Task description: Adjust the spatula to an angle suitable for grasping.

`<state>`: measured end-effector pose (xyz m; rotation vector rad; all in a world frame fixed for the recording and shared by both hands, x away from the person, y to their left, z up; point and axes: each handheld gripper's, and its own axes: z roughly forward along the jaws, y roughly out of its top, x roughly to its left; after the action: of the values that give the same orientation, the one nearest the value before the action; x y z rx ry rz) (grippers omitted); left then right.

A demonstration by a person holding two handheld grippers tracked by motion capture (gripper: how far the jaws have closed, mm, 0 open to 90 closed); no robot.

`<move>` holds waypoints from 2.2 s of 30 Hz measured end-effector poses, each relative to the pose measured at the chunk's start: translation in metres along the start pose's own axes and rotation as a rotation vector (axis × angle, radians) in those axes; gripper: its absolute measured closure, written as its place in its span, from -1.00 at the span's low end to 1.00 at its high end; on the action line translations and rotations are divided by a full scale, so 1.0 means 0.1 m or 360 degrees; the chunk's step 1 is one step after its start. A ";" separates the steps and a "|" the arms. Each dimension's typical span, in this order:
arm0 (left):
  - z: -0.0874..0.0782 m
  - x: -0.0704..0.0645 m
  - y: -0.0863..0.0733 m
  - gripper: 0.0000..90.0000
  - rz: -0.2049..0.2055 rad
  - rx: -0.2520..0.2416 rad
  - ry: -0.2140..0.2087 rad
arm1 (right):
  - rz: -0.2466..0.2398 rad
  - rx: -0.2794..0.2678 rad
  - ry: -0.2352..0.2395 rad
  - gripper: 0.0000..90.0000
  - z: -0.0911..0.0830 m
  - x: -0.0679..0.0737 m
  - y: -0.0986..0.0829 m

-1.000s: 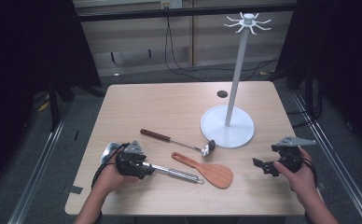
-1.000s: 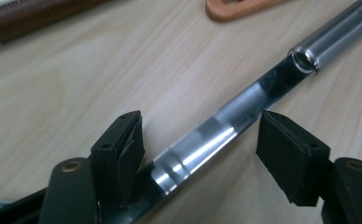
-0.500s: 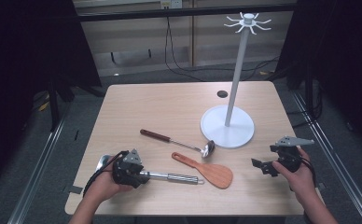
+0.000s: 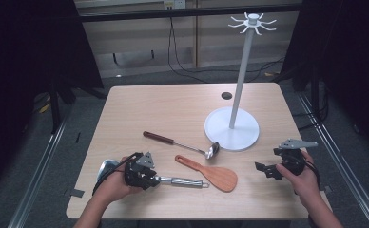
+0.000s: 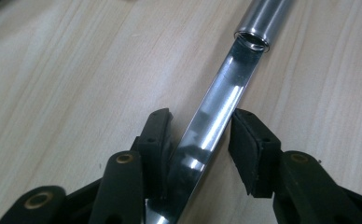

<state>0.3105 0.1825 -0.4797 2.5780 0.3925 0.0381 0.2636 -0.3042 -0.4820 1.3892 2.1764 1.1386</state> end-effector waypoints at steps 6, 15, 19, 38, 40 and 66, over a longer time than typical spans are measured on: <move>-0.03 -0.01 0.00 0.46 0.0148 0.0040 -0.0061 | -0.0008 -0.0001 0.0002 -1.00 0.00 0.00 0.00; -0.02 -0.03 0.01 0.36 0.0120 0.0026 -0.0072 | -0.0005 0.0012 0.0003 -1.00 0.00 0.00 0.00; 0.06 -0.03 0.08 0.43 0.0114 -0.0031 -0.0156 | -0.0014 0.0015 0.0009 -1.00 0.01 0.01 0.00; -0.30 -0.02 0.07 0.67 -0.0166 -0.0327 -0.0003 | -0.0035 -0.0003 0.0032 -1.00 0.01 0.03 0.02; -0.33 -0.02 0.10 0.67 -0.0249 -0.0401 0.0048 | -0.0040 -0.0029 0.0035 -1.00 0.01 0.04 0.03; -0.46 -0.12 0.56 0.67 -0.0569 -0.0900 0.0495 | -0.0037 -0.0149 0.0022 -0.98 0.00 0.18 0.13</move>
<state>0.3090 0.1563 -0.4110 1.9164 0.8218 0.3696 0.2630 -0.2858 -0.4695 1.3176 2.1142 1.2281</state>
